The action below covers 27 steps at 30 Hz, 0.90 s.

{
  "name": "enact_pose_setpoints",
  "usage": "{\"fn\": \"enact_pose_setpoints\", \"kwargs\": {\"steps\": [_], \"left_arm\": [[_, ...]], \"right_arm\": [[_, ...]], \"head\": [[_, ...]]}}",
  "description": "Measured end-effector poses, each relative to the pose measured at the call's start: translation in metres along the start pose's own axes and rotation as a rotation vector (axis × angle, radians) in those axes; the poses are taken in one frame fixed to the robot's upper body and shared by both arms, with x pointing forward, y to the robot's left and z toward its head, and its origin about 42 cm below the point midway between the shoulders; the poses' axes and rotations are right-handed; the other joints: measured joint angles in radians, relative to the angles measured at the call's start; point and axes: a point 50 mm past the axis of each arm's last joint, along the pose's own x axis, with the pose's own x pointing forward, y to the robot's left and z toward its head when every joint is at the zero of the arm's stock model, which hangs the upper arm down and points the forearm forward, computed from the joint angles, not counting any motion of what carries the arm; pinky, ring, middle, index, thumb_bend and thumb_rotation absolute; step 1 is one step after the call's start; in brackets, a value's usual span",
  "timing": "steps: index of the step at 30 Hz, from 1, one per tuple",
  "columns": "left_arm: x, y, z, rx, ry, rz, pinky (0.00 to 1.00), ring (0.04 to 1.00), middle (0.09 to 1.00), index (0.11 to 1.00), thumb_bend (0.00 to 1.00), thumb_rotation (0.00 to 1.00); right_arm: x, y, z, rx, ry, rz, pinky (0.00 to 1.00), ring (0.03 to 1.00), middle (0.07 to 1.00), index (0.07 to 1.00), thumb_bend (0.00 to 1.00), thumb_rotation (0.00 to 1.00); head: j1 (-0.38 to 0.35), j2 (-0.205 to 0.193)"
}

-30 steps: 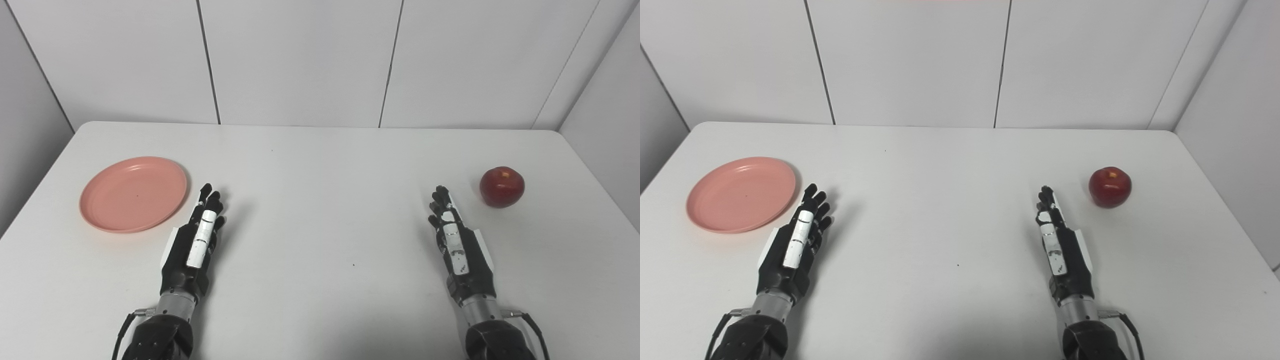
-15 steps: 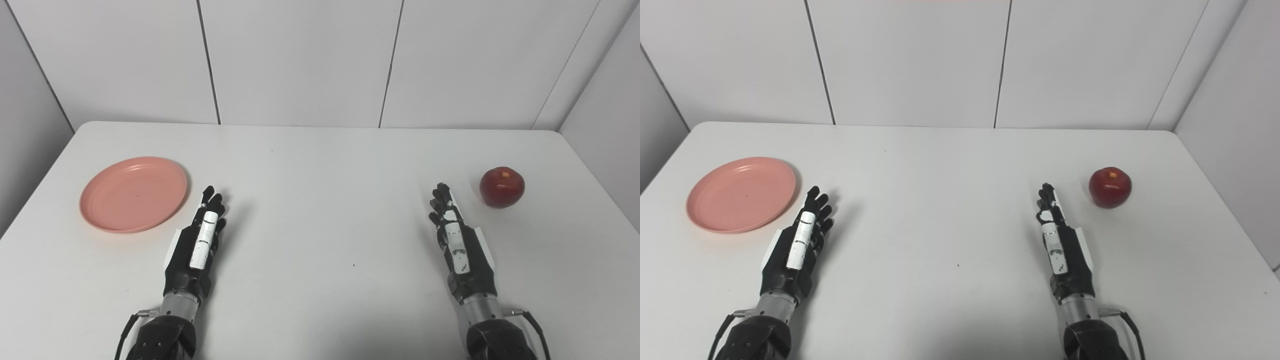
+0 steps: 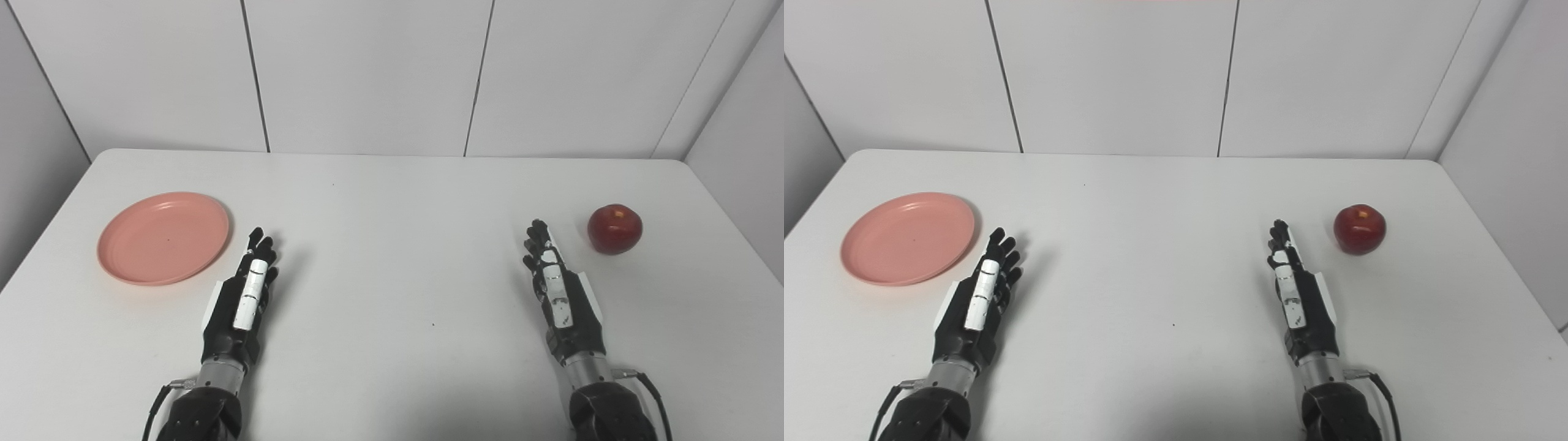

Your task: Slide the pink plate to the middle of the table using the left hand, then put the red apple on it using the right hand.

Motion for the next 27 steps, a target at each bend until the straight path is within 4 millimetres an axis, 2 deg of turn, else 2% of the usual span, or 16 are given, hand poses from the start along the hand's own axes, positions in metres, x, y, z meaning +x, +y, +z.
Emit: {"fn": "enact_pose_setpoints", "kwargs": {"steps": [15, 27], "left_arm": [[-0.0007, -0.0016, 0.0037, -0.001, -0.013, -0.005, 1.0, 1.0, 1.0, 1.0, 0.62, 0.86], [-0.0007, -0.0017, 0.0032, -0.001, -0.005, -0.005, 1.0, 1.0, 1.0, 1.0, 0.63, 0.86]], "right_arm": [[0.0005, -0.0011, 0.0, -0.017, 0.002, 0.011, 1.0, 1.0, 0.982, 0.984, 0.83, 1.0], [0.0004, -0.0012, 0.0001, -0.017, 0.002, 0.012, 1.0, 1.0, 0.979, 0.981, 0.85, 1.0]], "head": [[0.0, 0.0], [0.011, -0.002]]}}
